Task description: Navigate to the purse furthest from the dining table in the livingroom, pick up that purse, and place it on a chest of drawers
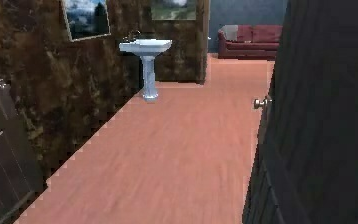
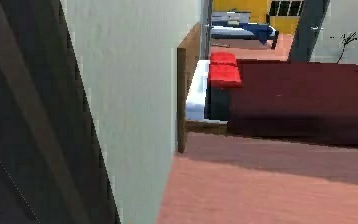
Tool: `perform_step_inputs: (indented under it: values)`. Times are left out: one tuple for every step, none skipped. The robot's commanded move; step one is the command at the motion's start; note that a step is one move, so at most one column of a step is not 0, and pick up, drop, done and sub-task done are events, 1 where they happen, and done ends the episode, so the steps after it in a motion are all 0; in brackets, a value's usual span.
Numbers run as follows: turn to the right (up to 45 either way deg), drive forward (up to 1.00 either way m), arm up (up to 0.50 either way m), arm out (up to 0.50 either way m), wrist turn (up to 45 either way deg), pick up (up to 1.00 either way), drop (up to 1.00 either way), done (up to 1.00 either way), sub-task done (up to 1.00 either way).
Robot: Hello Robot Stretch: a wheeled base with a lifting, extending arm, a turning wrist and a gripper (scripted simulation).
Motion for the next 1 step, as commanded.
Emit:
perform_step_inputs:
  values:
    - [0.0,0.9,0.0,0.0,0.0,0.0,0.0,0.0,0.0]
